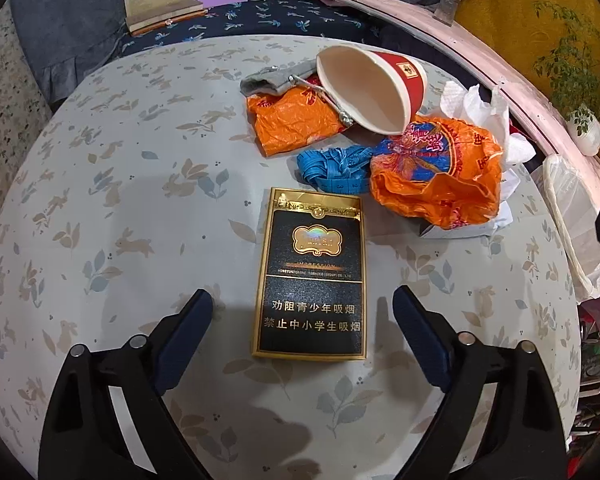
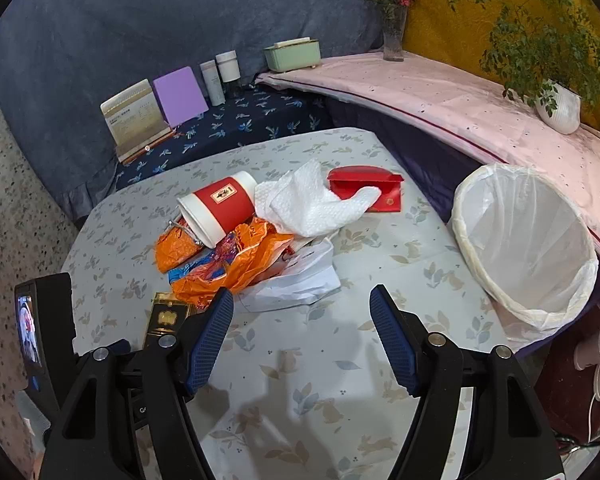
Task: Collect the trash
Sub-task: 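Lower the left gripper onto the black cigarette box and grasp it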
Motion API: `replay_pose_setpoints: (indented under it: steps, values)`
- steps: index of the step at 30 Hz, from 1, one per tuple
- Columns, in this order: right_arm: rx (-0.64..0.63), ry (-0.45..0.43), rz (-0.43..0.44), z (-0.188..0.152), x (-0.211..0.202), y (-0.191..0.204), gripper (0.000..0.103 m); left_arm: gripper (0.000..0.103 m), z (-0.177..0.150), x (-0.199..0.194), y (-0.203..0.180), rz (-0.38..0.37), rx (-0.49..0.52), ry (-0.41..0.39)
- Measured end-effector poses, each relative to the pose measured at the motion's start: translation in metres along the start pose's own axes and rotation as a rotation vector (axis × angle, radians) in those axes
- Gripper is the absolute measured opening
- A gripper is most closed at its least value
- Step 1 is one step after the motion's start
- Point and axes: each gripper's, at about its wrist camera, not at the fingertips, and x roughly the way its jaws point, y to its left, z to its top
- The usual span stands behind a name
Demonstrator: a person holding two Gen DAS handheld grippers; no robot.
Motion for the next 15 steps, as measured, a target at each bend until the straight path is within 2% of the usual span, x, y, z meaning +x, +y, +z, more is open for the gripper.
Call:
replay_pose_setpoints:
  steps: [3, 5, 7, 15]
  values:
    - [0.002, 0.017, 0.005, 0.000, 0.009, 0.004, 0.068, 0.074, 0.002, 0.003, 0.001, 0.004, 0.013, -0.003]
    - [0.006, 0.029, 0.011, 0.000, 0.015, 0.006, 0.068, 0.061, 0.003, 0.003, 0.000, 0.007, 0.035, -0.010]
    - [0.011, 0.041, 0.016, 0.000, 0.022, 0.009, 0.068, 0.054, 0.004, 0.003, -0.002, 0.009, 0.056, -0.012]
    - [0.028, 0.067, 0.038, 0.006, 0.042, 0.018, 0.068, 0.053, 0.010, -0.005, 0.007, -0.014, 0.029, -0.029]
